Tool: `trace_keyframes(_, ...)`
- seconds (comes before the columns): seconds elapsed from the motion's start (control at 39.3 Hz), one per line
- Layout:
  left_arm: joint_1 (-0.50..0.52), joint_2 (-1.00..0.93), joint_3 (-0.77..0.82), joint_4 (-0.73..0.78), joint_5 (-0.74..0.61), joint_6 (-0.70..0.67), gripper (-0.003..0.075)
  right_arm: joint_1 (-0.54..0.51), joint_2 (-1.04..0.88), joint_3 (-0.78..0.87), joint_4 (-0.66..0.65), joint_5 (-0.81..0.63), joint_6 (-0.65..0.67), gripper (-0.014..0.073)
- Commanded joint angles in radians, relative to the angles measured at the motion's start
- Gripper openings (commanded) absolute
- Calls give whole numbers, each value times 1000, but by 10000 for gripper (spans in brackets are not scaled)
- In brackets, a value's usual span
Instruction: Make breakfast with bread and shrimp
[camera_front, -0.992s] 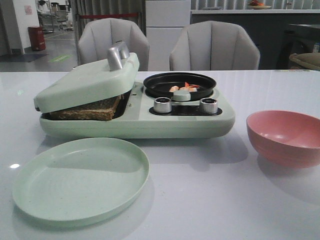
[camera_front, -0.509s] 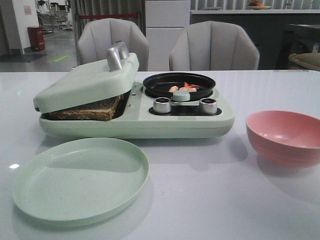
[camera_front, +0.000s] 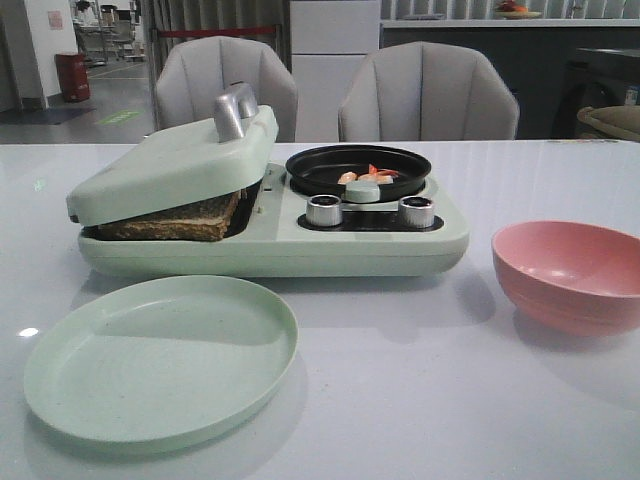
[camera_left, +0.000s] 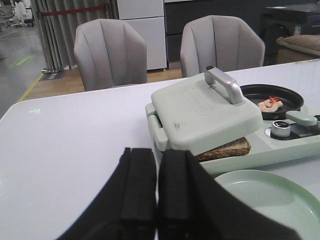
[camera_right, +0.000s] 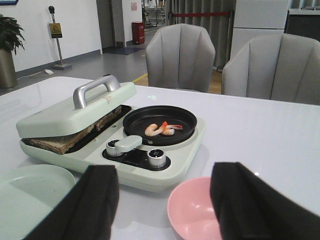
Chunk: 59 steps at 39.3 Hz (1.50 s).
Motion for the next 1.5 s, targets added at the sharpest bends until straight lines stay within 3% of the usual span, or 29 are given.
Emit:
trace_keyframes(0.0, -4, 11, -24, -14, -82, -11, 114, 0, 7, -24, 9, -82, -11, 421)
trace_keyframes(0.2, -4, 11, -24, -14, -82, -11, 114, -1, 7, -24, 9, -81, -11, 127)
trace_keyframes(1.15, -4, 11, -20, 35, -82, -11, 114, -1, 7, -24, 9, -81, -11, 143)
trace_keyframes(1.22, 5, 11, -6, 61, -107, -43, 114, -1, 7, -24, 9, -81, -11, 143)
trace_keyframes(1.35, 43, 11, 57, 201, -210, -277, 114, -1, 7, -24, 9, -81, -11, 143)
trace_keyframes(1.48, 67, 11, 134, 216, -274, -301, 114, -1, 7, -24, 9, -81, -11, 143)
